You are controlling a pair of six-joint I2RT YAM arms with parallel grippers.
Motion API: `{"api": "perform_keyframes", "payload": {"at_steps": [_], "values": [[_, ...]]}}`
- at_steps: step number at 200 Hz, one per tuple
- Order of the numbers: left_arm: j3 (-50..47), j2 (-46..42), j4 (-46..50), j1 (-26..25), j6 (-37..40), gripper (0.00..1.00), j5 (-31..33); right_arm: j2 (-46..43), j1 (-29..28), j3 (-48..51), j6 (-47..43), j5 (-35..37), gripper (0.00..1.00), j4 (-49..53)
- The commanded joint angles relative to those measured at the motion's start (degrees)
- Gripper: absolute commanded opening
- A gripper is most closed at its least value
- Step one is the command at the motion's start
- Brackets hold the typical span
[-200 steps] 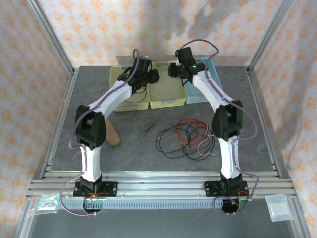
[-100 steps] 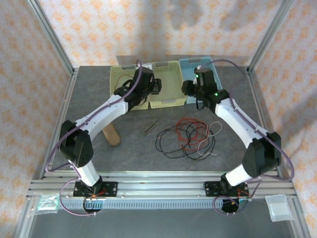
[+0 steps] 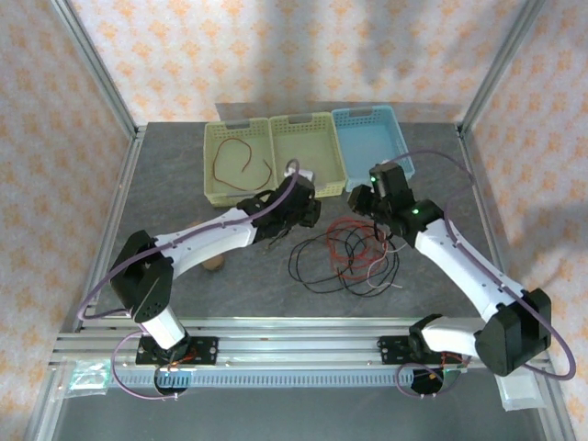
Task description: Untangle the cables
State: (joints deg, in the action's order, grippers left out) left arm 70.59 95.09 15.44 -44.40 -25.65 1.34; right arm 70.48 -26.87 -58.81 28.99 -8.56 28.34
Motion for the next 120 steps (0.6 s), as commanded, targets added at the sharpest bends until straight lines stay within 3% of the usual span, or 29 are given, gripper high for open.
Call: {"api": "perform_keyframes", "payload": {"at_steps": [1, 66, 120], "values": [[-3.20, -0.49, -1.50, -0.58, -3.35, 0.41, -0.55, 1.80, -2.51, 1.21, 1.60, -0.47, 0.26, 5.15], [-15.06, -8.48, -4.98, 0.73, -9.83, 0.39, 2.36, 9.77, -11.51, 4.09, 15.92, 0.98, 0.29, -5.85], [-25.30, -16.63, -11.13, 8.28, -12.41, 0.39, -3.80, 16.40, -13.88, 6.13, 32.40, 5.71, 0.28, -12.54]]}}
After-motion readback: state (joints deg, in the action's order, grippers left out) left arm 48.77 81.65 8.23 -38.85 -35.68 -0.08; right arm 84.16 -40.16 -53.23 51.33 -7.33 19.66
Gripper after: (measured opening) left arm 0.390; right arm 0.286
